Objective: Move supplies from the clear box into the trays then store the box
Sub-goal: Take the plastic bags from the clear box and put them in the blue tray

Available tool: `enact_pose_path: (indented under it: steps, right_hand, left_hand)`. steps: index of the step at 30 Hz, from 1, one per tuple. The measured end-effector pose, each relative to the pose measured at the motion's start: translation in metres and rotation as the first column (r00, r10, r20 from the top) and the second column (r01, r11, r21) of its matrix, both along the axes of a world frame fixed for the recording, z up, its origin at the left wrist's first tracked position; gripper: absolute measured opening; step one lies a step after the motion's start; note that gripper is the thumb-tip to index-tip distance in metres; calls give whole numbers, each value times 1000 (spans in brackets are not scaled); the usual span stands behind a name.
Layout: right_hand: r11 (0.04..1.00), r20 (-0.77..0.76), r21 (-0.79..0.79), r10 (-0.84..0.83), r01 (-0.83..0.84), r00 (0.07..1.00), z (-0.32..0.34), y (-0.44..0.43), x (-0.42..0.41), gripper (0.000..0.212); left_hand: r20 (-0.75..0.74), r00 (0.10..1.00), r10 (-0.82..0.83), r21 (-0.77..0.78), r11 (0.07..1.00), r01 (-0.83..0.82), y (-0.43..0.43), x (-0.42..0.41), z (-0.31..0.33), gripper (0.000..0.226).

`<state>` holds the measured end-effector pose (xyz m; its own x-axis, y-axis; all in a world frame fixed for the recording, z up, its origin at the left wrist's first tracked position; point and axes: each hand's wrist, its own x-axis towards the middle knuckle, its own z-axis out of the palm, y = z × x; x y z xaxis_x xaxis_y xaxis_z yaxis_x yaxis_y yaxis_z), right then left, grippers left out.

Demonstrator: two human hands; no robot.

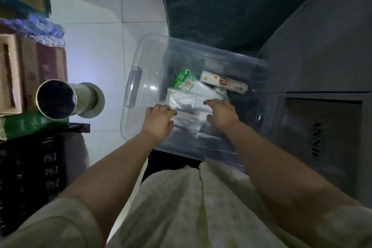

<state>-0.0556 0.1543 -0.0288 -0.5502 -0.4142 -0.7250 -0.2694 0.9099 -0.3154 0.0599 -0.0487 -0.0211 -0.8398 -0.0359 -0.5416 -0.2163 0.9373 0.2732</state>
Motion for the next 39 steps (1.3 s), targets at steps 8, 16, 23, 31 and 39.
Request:
enact_pose_path:
  steps: [8,16,23,31,39]
  right_hand:
    - [989,-5,95,110,-109,994,-96,-71,-35,50]
    - [972,-47,221,99,-87,994,-128,-82,-11,36]
    - [967,-76,46,-247,251,966,-114,-38,-18,20]
    - [961,-60,50,-269,272,961,-115,-30,-21,21]
    - [939,-91,2,-343,344,935,-66,-27,-39,26]
  left_hand:
    - [151,954,-260,85,965,249,-10,-47,-84,43]
    - [97,979,-177,147,976,162,-40,-21,-111,35]
    - [226,949,-220,128,972,195,-31,-18,-130,56]
    - [292,895,-338,78,941,330,-3,-27,-140,32]
    - [184,949,-256,101,965,241,-10,-51,-88,33]
